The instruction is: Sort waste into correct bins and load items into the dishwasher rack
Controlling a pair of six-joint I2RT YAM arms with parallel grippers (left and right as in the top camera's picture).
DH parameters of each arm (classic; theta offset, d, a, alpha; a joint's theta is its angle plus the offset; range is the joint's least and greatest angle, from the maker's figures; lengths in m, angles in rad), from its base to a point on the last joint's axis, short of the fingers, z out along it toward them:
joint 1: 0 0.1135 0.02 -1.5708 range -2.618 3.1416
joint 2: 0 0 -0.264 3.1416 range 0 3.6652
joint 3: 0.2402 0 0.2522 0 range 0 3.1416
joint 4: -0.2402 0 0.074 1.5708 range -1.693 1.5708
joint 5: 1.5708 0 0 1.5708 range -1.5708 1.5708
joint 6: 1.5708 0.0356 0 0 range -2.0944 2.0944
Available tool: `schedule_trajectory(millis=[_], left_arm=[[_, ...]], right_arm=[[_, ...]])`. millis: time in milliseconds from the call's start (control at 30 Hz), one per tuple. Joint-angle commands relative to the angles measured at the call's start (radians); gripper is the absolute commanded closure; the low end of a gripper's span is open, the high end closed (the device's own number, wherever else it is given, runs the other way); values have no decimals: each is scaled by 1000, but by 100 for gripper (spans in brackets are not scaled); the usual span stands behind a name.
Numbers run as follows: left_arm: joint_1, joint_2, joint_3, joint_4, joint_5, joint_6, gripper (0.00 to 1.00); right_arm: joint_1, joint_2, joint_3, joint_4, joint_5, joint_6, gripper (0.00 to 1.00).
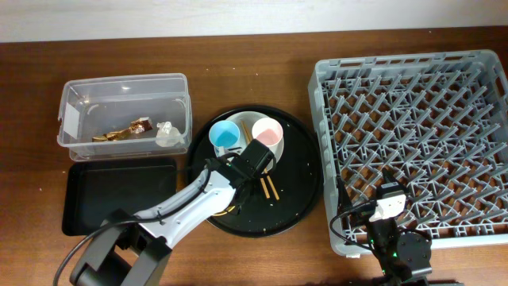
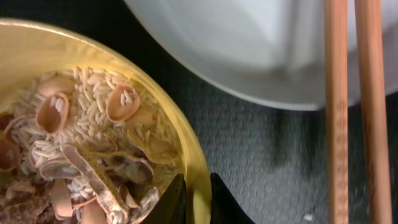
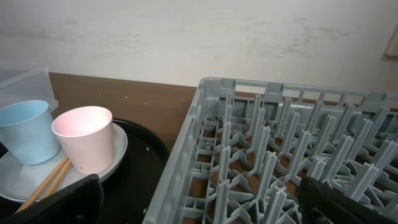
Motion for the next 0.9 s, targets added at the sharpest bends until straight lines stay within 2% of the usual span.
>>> schedule_trajectory(millis=[0, 167, 267, 400, 533, 633, 867], left_arm=[[0, 3, -8, -36, 100, 113, 90], [0, -39, -7, -129, 95, 217, 90], [0, -82, -7, -160, 19, 242, 88], [0, -105, -7, -138, -14, 242, 81], [0, -105, -8, -127, -13, 241, 80], [0, -105, -8, -103, -13, 241, 76], [0, -93, -11, -22, -14, 241, 76]], right_arm=[[6, -5, -5, -6, 8, 1, 1], [6, -5, -5, -6, 8, 1, 2], [6, -5, -5, -6, 8, 1, 2], [6, -5, -5, -6, 8, 1, 2], [6, -5, -5, -6, 8, 1, 2], [6, -5, -5, -6, 8, 1, 2], [6, -5, -5, -6, 8, 1, 2]])
